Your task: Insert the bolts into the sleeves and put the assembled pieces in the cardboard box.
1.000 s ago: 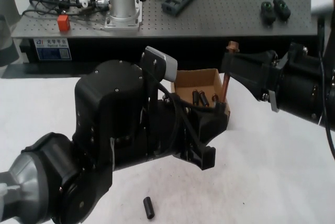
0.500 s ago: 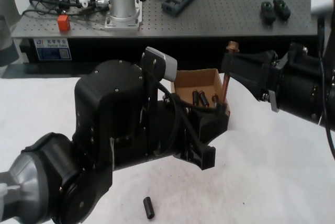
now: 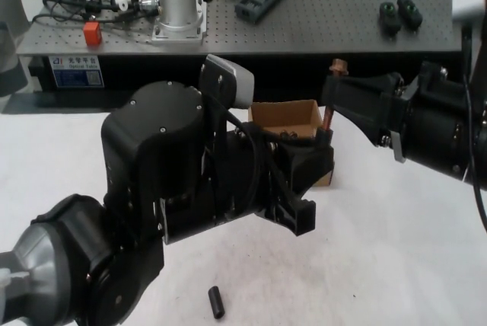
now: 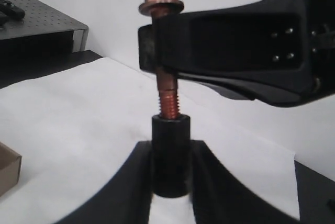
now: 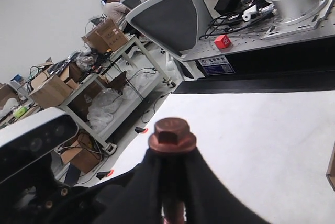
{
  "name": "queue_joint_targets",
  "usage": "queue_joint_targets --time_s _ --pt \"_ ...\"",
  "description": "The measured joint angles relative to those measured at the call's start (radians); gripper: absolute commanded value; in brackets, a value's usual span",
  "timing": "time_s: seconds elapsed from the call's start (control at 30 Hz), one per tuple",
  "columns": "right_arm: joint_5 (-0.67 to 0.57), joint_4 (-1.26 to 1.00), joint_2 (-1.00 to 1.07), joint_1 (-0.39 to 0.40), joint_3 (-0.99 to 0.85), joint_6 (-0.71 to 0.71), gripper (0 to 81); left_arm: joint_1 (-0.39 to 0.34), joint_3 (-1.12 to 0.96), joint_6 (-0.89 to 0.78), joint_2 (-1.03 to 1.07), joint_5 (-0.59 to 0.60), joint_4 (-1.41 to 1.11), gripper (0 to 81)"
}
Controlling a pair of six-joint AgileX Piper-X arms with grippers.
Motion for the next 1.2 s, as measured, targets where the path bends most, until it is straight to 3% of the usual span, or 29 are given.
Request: queue_joint_targets --time_s 0.13,0.17,0.27,0.4,0.53,0.9,1.1,1.2 --pt "-0.043 0.004 0.000 0.000 0.000 -0.002 42.8 -0.002 0.000 0.014 0.000 -0.012 -0.005 0.6" --pt "-0.049 0.004 0.000 0.000 0.000 -0.002 46.8 -0.002 0.000 0.021 0.000 -0.018 -0.009 0.6" --pt "-0.059 0.018 -0.003 -0.056 0.000 -0.002 45.4 -0.002 0.000 0.042 0.000 -0.052 -0.014 0.6" --pt "-0.059 0.085 -0.052 -0.175 0.000 -0.002 40.9 0.020 -0.034 0.041 0.035 -0.213 -0.014 0.6" --pt "-0.059 0.157 -0.080 -0.253 0.000 -0.015 40.7 0.110 -0.359 -0.019 0.287 -0.286 0.267 0.6" --pt "-0.054 0.379 -0.080 -0.288 0.000 -0.080 40.7 0.144 -1.217 0.183 0.873 -0.357 1.037 0.6" --pt "-0.049 0.450 -0.080 -0.288 0.000 -0.106 40.7 0.144 -1.382 0.200 0.986 -0.375 1.200 0.4" --pt "-0.047 0.452 -0.080 -0.288 0.000 -0.105 40.7 0.144 -1.409 0.200 1.009 -0.374 1.248 9.0"
